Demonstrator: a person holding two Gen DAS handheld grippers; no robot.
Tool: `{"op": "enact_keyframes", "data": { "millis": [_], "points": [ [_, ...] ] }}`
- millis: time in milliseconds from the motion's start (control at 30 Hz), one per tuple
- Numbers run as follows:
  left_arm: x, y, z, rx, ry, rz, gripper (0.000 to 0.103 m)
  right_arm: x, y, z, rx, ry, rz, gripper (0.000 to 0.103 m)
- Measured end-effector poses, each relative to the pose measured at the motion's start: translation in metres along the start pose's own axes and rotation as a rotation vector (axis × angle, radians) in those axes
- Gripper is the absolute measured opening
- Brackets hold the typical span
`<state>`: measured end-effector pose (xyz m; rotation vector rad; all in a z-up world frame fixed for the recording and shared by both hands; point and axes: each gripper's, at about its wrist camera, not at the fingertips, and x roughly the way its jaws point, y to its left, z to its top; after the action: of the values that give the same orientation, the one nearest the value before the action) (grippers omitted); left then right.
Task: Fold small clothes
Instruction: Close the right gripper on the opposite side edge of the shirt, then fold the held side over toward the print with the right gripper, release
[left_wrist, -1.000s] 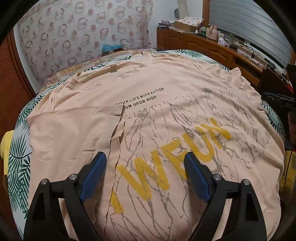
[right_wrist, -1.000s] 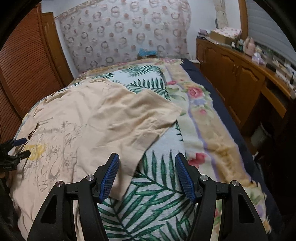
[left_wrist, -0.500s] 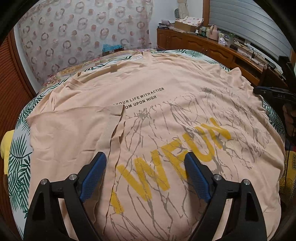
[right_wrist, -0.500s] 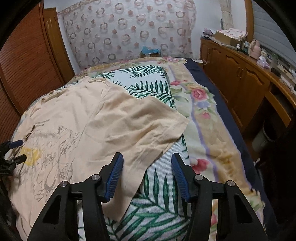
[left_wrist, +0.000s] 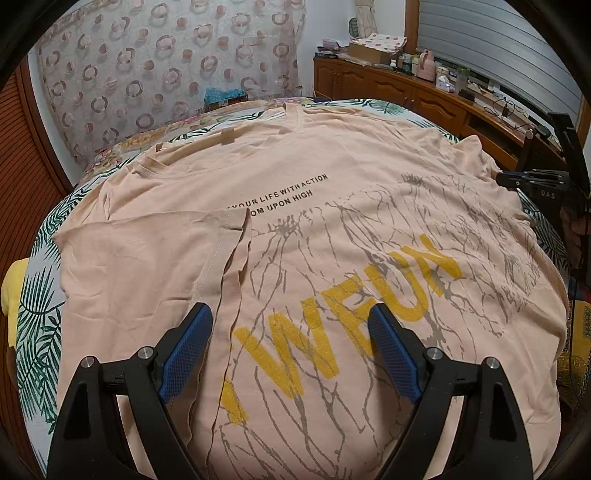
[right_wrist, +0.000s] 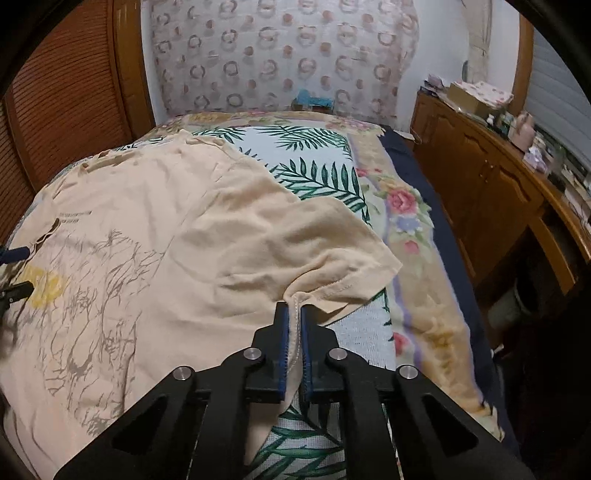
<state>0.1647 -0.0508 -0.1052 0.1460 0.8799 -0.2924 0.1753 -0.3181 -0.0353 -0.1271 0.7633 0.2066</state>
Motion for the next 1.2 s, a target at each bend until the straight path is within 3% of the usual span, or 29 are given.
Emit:
{"op": "enact_keyframes", "data": {
  "millis": [300, 467, 600, 667, 700, 733, 1000, 1200],
  "points": [
    [-0.032, 0.007, -0.009, -0.053, -0.084, -0.07, 0.087, -0.057, 0.023, 0.022, -0.012, -0.193, 0.057, 0.005],
    [-0.058, 0.007, -0.013, -0.049, -0.152, -0.028, 0.087, -0.084, 0.072, 0.037, -0.099, -0.244, 0.17, 0.005],
    [-0.068, 0.013, -0.017, -0.066, -0.179, -0.02, 0.087, -0.092, 0.118, 0.036, -0.175, -0.234, 0.298, 0.007],
    [-0.07, 0.016, -0.019, -0.077, -0.182, -0.022, 0.087, -0.093, 0.131, 0.032, -0.204, -0.228, 0.323, 0.026],
    [-0.071, 0.018, -0.02, -0.085, -0.183, -0.022, 0.087, -0.093, 0.132, 0.031, -0.206, -0.228, 0.322, 0.043],
    [-0.071, 0.019, -0.021, -0.091, -0.185, -0.022, 0.087, -0.093, 0.13, 0.029, -0.197, -0.231, 0.317, 0.048],
    [-0.07, 0.022, -0.026, -0.135, -0.209, -0.038, 0.087, -0.07, 0.089, 0.023, -0.081, -0.147, 0.258, 0.048],
    [-0.071, 0.017, -0.028, -0.133, -0.21, -0.021, 0.087, -0.042, 0.101, 0.029, -0.075, -0.06, 0.323, 0.048]
  ]
}}
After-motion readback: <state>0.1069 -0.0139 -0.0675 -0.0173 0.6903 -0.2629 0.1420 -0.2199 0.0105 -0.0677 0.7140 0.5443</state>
